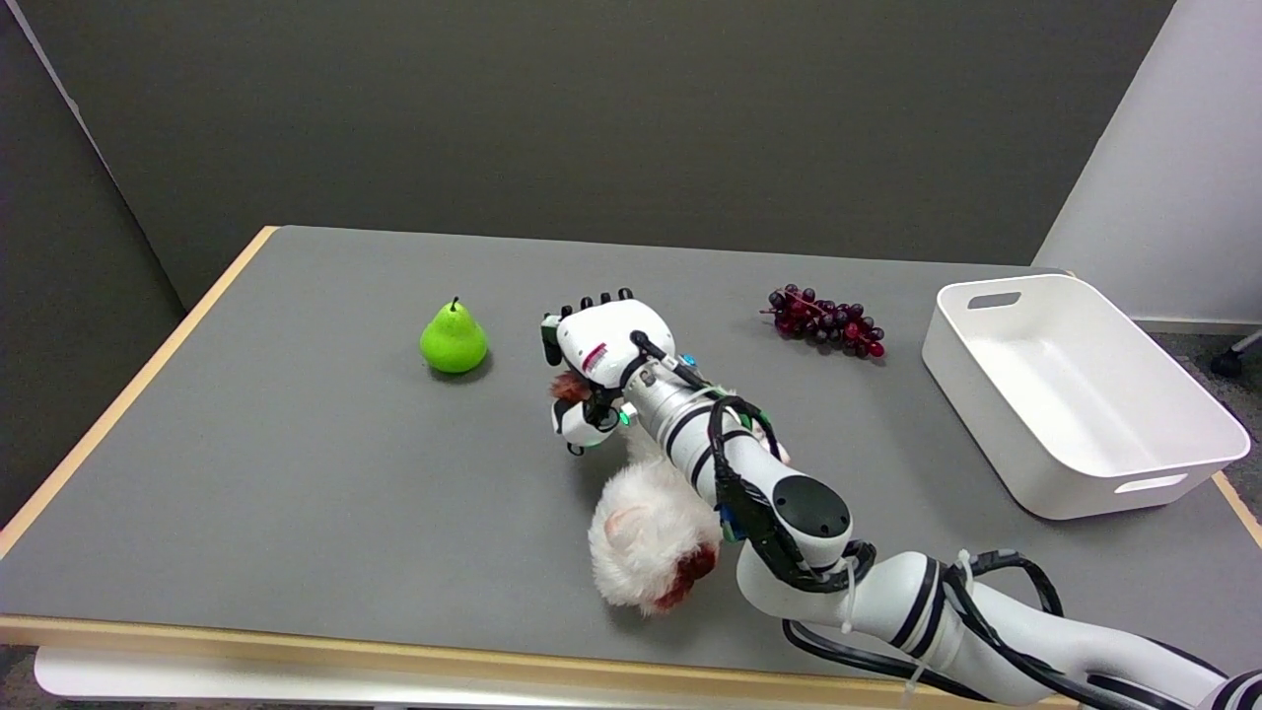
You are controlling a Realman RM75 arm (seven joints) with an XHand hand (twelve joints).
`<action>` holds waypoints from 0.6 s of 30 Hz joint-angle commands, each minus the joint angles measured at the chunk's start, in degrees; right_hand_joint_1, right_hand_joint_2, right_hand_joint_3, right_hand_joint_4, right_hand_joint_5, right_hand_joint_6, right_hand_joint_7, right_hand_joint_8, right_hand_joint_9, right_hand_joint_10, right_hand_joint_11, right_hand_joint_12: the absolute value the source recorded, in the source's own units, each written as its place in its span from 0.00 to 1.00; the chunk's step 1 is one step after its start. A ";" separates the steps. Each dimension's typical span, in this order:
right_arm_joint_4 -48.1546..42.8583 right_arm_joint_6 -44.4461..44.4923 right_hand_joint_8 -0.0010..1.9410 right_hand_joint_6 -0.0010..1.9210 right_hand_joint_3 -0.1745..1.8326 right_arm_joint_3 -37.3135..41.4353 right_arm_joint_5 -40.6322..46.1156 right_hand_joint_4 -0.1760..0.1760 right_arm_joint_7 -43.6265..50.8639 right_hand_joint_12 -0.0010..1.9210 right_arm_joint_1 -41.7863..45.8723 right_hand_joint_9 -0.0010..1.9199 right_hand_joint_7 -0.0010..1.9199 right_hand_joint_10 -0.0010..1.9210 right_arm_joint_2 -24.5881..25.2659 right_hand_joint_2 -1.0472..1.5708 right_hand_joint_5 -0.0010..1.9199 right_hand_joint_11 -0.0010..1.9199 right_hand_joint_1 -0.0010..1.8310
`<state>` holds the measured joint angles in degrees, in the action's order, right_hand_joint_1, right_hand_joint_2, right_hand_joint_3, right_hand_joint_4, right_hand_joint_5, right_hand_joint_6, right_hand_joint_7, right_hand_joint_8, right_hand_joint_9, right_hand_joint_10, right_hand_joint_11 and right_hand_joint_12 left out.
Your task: Pick up the plush toy.
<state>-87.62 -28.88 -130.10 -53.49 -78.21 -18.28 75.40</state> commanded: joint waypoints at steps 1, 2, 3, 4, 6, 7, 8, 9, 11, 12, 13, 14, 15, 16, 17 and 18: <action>-3.69 -3.75 0.69 0.56 0.27 0.14 -0.03 0.41 0.26 0.93 3.06 0.38 0.42 0.70 -3.09 0.79 0.27 0.34 0.73; -3.99 -3.98 0.69 0.56 0.27 0.14 -0.03 0.41 0.26 0.94 3.37 0.38 0.43 0.70 -3.25 0.79 0.27 0.34 0.73; -4.25 -4.23 0.69 0.56 0.27 0.14 -0.19 0.42 0.26 0.94 3.63 0.38 0.43 0.70 -3.34 0.78 0.27 0.34 0.73; -4.33 -4.31 0.69 0.56 0.28 0.14 -0.34 0.42 0.26 0.94 3.71 0.38 0.43 0.70 -3.41 0.78 0.27 0.34 0.73; -4.57 -4.32 0.68 0.56 0.29 0.14 -1.62 0.43 0.26 0.94 4.34 0.38 0.43 0.70 -3.58 0.78 0.27 0.34 0.73; -4.58 -4.32 0.68 0.57 0.29 0.14 -2.17 0.43 0.26 0.94 4.51 0.39 0.43 0.70 -3.58 0.77 0.27 0.34 0.73; -4.65 -4.32 0.68 0.57 0.31 0.14 -2.86 0.43 0.26 0.94 4.82 0.39 0.44 0.70 -3.58 0.77 0.27 0.34 0.73; -4.66 -4.32 0.68 0.57 0.32 0.14 -3.28 0.44 0.26 0.94 4.91 0.39 0.44 0.70 -3.58 0.76 0.28 0.34 0.73; -4.74 -4.32 0.68 0.59 0.37 0.14 -3.85 0.47 0.26 0.94 5.15 0.40 0.46 0.71 -3.58 0.74 0.28 0.35 0.74; -4.74 -4.32 0.68 0.58 0.38 0.14 -3.94 0.49 0.26 0.94 5.23 0.41 0.46 0.71 -3.58 0.73 0.29 0.35 0.74; -4.74 -4.32 0.70 0.57 0.39 0.14 -3.95 0.50 0.09 0.95 5.24 0.42 0.45 0.69 -3.58 0.73 0.30 0.37 0.74; -4.74 -4.32 0.69 0.58 0.40 0.14 -4.03 0.50 -0.14 0.95 5.24 0.42 0.46 0.70 -3.58 0.73 0.30 0.36 0.76; -4.74 -4.32 0.69 0.60 0.40 0.14 -4.03 0.50 -0.14 0.95 5.17 0.43 0.46 0.72 -3.58 0.72 0.30 0.36 0.79; -4.74 -4.19 0.68 0.62 0.41 0.14 -4.03 0.51 -0.14 0.94 5.09 0.43 0.47 0.74 -3.58 0.71 0.29 0.36 0.82; -4.74 -3.88 0.69 0.62 0.42 0.14 -4.03 0.51 -0.14 0.94 4.87 0.44 0.47 0.74 -3.58 0.71 0.29 0.36 0.82; -4.74 -3.77 0.69 0.63 0.41 0.14 -4.03 0.49 -0.14 0.94 4.77 0.44 0.47 0.75 -3.58 0.71 0.30 0.36 0.82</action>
<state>-91.09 -32.09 -130.00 -55.40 -78.04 -14.84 72.73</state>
